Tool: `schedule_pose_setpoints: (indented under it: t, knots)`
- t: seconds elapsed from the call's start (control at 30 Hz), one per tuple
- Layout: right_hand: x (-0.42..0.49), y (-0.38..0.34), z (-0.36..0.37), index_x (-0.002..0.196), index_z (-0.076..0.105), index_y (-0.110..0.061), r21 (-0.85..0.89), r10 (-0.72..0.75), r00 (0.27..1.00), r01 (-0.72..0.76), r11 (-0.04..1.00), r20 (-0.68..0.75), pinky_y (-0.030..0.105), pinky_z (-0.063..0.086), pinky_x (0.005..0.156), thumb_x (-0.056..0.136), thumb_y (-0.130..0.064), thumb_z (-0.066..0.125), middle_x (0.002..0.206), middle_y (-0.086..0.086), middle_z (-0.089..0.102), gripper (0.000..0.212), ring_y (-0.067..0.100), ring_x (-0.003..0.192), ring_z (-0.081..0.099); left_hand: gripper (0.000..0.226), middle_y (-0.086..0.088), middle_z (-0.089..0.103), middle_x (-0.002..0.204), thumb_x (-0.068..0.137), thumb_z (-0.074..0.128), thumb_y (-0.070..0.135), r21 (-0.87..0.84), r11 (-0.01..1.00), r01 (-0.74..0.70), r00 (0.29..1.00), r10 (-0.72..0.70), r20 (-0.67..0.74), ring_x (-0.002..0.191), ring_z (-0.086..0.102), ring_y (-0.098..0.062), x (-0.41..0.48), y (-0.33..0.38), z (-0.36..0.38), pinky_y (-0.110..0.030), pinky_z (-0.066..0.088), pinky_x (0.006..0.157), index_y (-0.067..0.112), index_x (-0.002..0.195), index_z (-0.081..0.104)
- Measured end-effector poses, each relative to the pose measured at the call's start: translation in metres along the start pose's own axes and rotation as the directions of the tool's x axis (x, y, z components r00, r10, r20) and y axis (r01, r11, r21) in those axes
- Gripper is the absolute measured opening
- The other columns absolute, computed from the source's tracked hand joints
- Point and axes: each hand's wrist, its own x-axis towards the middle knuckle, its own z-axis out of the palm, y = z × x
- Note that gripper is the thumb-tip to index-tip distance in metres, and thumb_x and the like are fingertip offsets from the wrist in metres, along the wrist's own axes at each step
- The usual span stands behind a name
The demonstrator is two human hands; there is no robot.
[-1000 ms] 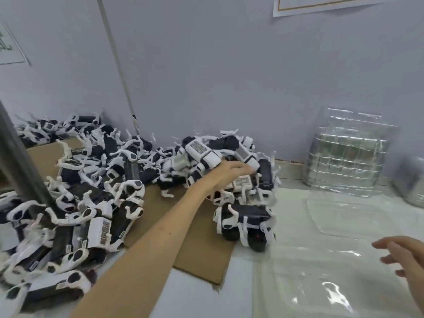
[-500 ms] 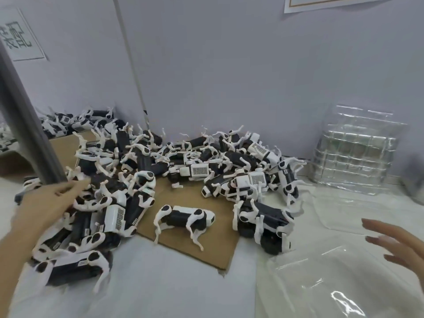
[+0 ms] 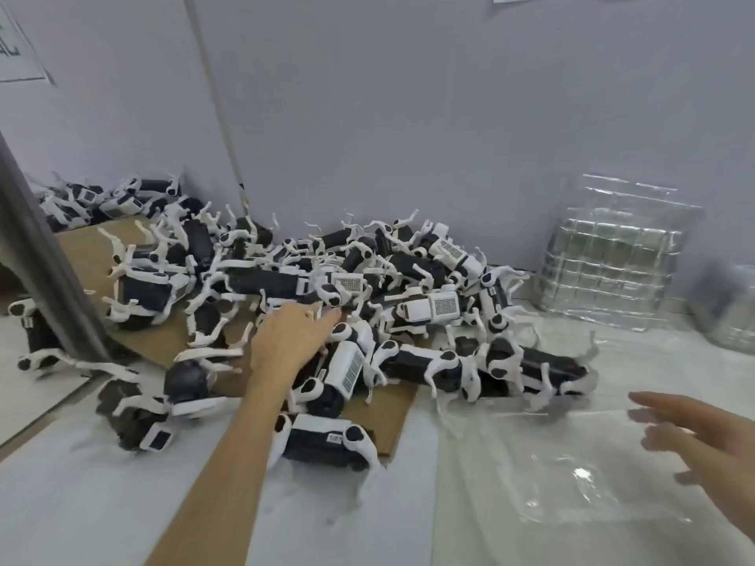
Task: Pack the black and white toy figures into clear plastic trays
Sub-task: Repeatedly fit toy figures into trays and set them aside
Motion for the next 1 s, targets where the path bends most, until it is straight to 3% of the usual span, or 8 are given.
schedule_pose_setpoints:
  t: [0.17,0.37,0.47,0.57,0.63,0.7,0.83,1.0]
  knots:
    - [0.006,0.008,-0.017,0.089,0.073,-0.039,0.014,0.018,0.989,-0.016,1.000,-0.144,0.049,0.056,0.077,0.091,-0.012,0.064,0.094,-0.008,0.075,0.028,0.020,0.089,0.070,0.035,-0.001,0.066,0.061,0.091,0.057,0.032,-0.253,0.963,0.091,0.984,-0.127,-0.128,0.057,0.058,-0.018,0.009,0.020,0.024,-0.029,0.041,0.053,0.006,0.073,0.072]
    - [0.006,0.004,-0.021,0.092,0.073,-0.033,0.046,0.026,0.998,-0.023,0.999,-0.059,0.038,0.052,0.065,0.092,-0.008,0.062,0.096,-0.003,0.074,0.028,0.021,0.087,0.070,0.022,-0.004,0.063,0.118,0.095,0.059,0.027,-0.593,0.800,0.091,0.995,-0.102,0.016,0.107,0.059,-0.023,0.023,0.012,-0.022,-0.038,0.048,0.091,0.018,0.115,0.064]
    - [0.005,0.001,-0.019,0.093,0.073,-0.034,0.026,0.023,1.000,-0.023,0.999,0.000,0.034,0.051,0.059,0.092,-0.006,0.062,0.096,-0.005,0.073,0.031,0.020,0.086,0.070,0.008,0.009,0.066,0.105,0.095,0.061,0.035,-0.468,0.854,-0.226,0.973,0.222,-0.066,0.098,0.062,-0.012,-0.003,0.009,-0.053,-0.030,0.048,0.082,0.032,0.100,0.066]
    - [0.002,-0.002,-0.017,0.095,0.074,-0.036,-0.011,0.020,0.995,-0.019,1.000,0.096,0.031,0.050,0.048,0.089,-0.002,0.062,0.095,-0.009,0.072,0.036,0.018,0.082,0.070,0.023,0.021,0.068,0.095,0.082,0.062,0.061,-0.372,0.800,-0.470,0.790,0.569,0.227,0.083,0.064,0.000,-0.050,0.005,-0.072,-0.019,0.051,0.071,0.042,0.096,0.067]
    - [0.000,-0.004,-0.016,0.092,0.074,-0.038,-0.043,-0.009,0.989,0.016,0.999,0.150,0.027,0.049,0.044,0.087,-0.002,0.064,0.089,-0.013,0.072,0.038,0.013,0.073,0.069,0.035,0.031,0.064,0.101,0.071,0.061,0.069,-0.206,0.803,-0.558,0.649,0.578,0.495,0.093,0.059,0.007,-0.075,-0.003,-0.068,-0.017,0.047,0.076,0.050,0.100,0.063]
    - [-0.003,-0.006,-0.014,0.089,0.074,-0.041,-0.054,-0.055,0.978,0.067,0.996,0.200,0.024,0.047,0.045,0.087,-0.002,0.065,0.088,-0.013,0.072,0.039,0.011,0.067,0.067,0.048,0.036,0.054,0.113,0.072,0.067,0.063,0.018,0.740,-0.673,0.610,0.541,0.580,0.104,0.045,0.010,-0.090,-0.011,-0.051,-0.016,0.037,0.083,0.053,0.117,0.054]
    - [-0.007,-0.011,-0.009,0.089,0.073,-0.046,-0.064,-0.133,0.945,0.159,0.985,0.298,0.025,0.048,0.056,0.090,-0.018,0.067,0.087,-0.012,0.070,0.028,0.010,0.067,0.064,0.046,0.030,0.054,0.116,0.083,0.069,0.046,0.214,0.636,-0.741,0.661,0.637,0.396,0.098,0.037,-0.001,-0.097,-0.010,-0.030,-0.022,0.028,0.082,0.046,0.127,0.056]
    - [-0.007,-0.013,-0.006,0.084,0.073,-0.045,-0.091,-0.225,0.960,0.242,0.966,0.165,0.023,0.043,0.074,0.093,-0.030,0.066,0.091,-0.022,0.071,0.019,0.000,0.082,0.064,0.038,0.030,0.064,0.103,0.072,0.087,0.034,-0.233,0.756,-0.612,0.743,0.650,0.156,0.100,0.054,0.007,-0.093,-0.012,-0.057,-0.022,0.041,0.087,0.053,0.097,0.065]
